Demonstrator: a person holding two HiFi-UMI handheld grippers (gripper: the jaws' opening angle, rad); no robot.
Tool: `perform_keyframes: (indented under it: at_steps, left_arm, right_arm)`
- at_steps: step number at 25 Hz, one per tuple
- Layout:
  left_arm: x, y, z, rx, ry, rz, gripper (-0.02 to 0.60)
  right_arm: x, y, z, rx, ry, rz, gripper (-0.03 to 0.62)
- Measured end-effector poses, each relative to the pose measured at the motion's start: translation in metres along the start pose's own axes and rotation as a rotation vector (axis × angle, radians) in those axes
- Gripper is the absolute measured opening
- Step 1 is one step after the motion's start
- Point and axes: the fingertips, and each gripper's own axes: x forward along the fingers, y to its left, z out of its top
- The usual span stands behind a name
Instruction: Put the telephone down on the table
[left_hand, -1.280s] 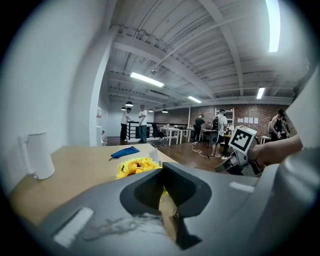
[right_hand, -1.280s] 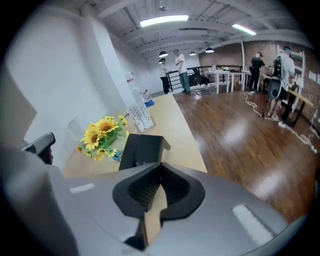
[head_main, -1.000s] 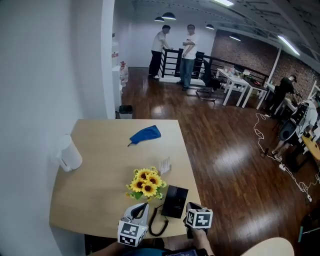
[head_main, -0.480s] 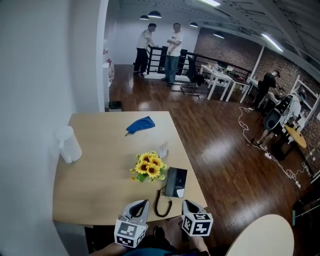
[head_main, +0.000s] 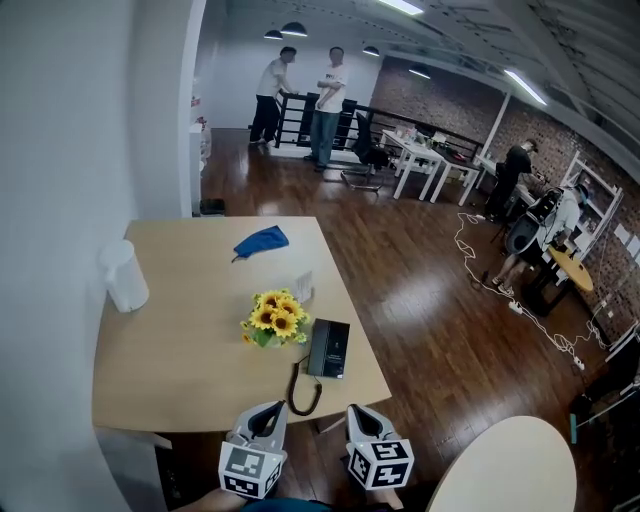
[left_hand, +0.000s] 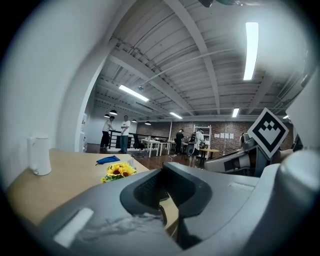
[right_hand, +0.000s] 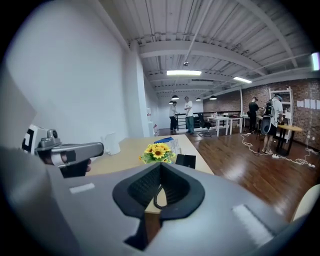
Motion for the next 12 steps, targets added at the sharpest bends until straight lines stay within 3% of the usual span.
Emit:
perform_keyframes:
  at_steps: [5, 12]
  left_arm:
    - [-0.006, -0.042, -0.008, 0.020, 0.005, 0.013, 0.014]
    - [-0.018, -0.091, -0.038, 0.045, 0.046, 0.053, 0.014]
  right_arm:
    - [-0.041, -0.011, -0.011, -0.002, -0.071, 0.069, -0.008]
    - [-0.066, -0.037, -0.052, -0.015, -0.063, 0.113, -0.008]
